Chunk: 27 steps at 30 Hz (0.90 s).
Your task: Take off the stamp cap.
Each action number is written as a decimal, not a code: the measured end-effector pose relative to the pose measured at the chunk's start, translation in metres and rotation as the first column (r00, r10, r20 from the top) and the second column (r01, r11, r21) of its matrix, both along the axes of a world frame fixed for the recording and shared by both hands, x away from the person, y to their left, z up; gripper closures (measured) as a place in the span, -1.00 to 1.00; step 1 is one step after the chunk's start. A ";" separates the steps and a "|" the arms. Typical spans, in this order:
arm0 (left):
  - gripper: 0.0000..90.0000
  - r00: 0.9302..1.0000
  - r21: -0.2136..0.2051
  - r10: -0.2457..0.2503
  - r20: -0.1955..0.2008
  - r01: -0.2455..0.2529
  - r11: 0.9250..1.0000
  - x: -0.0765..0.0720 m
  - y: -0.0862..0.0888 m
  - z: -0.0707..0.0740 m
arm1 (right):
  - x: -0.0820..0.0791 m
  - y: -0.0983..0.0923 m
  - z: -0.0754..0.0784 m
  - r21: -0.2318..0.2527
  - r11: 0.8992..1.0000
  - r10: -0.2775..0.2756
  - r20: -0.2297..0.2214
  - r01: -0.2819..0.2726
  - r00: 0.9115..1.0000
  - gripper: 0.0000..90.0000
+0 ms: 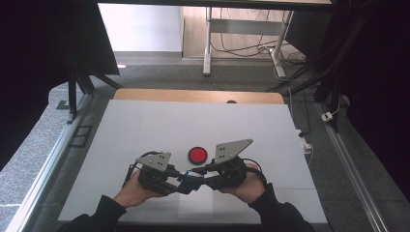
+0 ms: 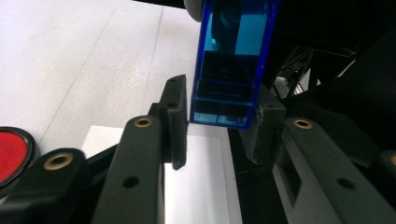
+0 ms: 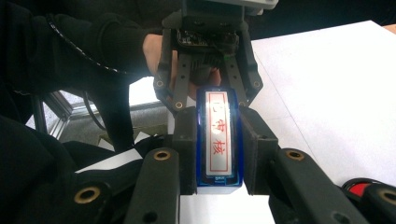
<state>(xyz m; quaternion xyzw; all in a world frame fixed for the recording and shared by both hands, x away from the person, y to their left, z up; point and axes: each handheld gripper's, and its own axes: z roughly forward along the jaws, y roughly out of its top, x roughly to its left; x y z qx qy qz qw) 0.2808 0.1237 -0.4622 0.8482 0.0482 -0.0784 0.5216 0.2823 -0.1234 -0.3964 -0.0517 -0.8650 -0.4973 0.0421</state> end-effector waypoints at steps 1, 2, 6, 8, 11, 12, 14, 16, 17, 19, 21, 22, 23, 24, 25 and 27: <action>0.47 1.000 0.000 -0.003 -0.001 0.003 1.000 0.000 0.000 0.000 | 0.000 0.000 0.000 -0.003 1.000 0.002 0.002 -0.002 1.000 0.58; 0.48 1.000 -0.002 -0.006 -0.004 0.006 1.000 0.000 0.000 0.000 | -0.001 0.000 0.001 -0.005 1.000 0.001 0.004 -0.001 1.000 0.58; 0.51 1.000 -0.020 -0.015 -0.014 0.015 1.000 0.001 0.001 0.001 | -0.001 0.000 0.001 0.011 1.000 0.004 -0.002 -0.004 1.000 0.58; 0.52 1.000 -0.031 -0.020 -0.006 0.020 0.999 0.000 0.002 0.000 | -0.001 0.000 0.002 0.018 1.000 0.004 -0.001 -0.004 1.000 0.58; 0.52 1.000 -0.041 -0.020 0.025 0.021 0.999 0.000 0.002 -0.001 | -0.001 -0.001 0.002 0.018 1.000 0.006 0.000 -0.006 1.000 0.58; 0.52 0.999 -0.044 -0.019 0.029 0.021 0.999 0.000 0.002 -0.002 | -0.001 0.000 0.002 0.018 1.000 0.006 0.005 -0.006 1.000 0.58; 0.53 0.999 -0.055 -0.020 0.034 0.022 0.998 0.000 0.003 -0.004 | -0.002 0.000 0.001 0.018 1.000 0.001 0.014 -0.001 1.000 0.58; 0.53 0.999 -0.057 -0.019 0.039 0.021 0.998 0.000 0.003 -0.005 | -0.003 0.000 0.001 0.013 1.000 0.008 0.026 -0.008 1.000 0.58; 0.53 0.999 -0.054 -0.015 0.032 0.016 0.998 0.000 0.004 -0.005 | -0.003 0.000 0.001 0.012 1.000 0.002 0.033 -0.003 0.999 0.58; 0.53 1.000 -0.052 -0.006 0.021 0.007 0.999 0.000 0.004 -0.004 | -0.004 0.001 0.001 0.012 1.000 0.002 0.053 -0.003 0.999 0.58; 0.53 1.000 -0.047 -0.002 0.015 0.003 0.999 -0.001 0.004 -0.003 | -0.007 0.001 0.002 0.009 1.000 0.004 0.076 -0.005 0.997 0.58; 0.53 1.000 -0.049 -0.001 0.026 0.002 0.999 -0.002 0.004 -0.002 | -0.007 0.002 0.002 0.011 1.000 0.000 0.078 -0.001 0.997 0.59; 0.54 0.999 -0.052 -0.002 0.036 0.004 0.999 -0.003 0.004 -0.001 | -0.007 0.001 0.003 0.012 1.000 0.003 0.076 -0.004 0.997 0.59; 0.54 0.999 -0.052 -0.006 0.053 0.009 0.999 -0.004 0.004 0.001 | -0.007 0.001 0.005 0.015 1.000 0.008 0.073 -0.009 0.997 0.59; 0.54 0.997 -0.052 -0.012 0.072 0.015 0.999 -0.005 0.004 0.002 | -0.006 -0.001 0.005 0.031 0.999 0.018 0.042 -0.019 0.999 0.58; 0.54 0.996 -0.048 -0.019 0.082 0.023 0.999 -0.007 0.004 0.004 | -0.005 -0.002 0.005 0.038 0.999 0.020 0.026 -0.021 0.999 0.59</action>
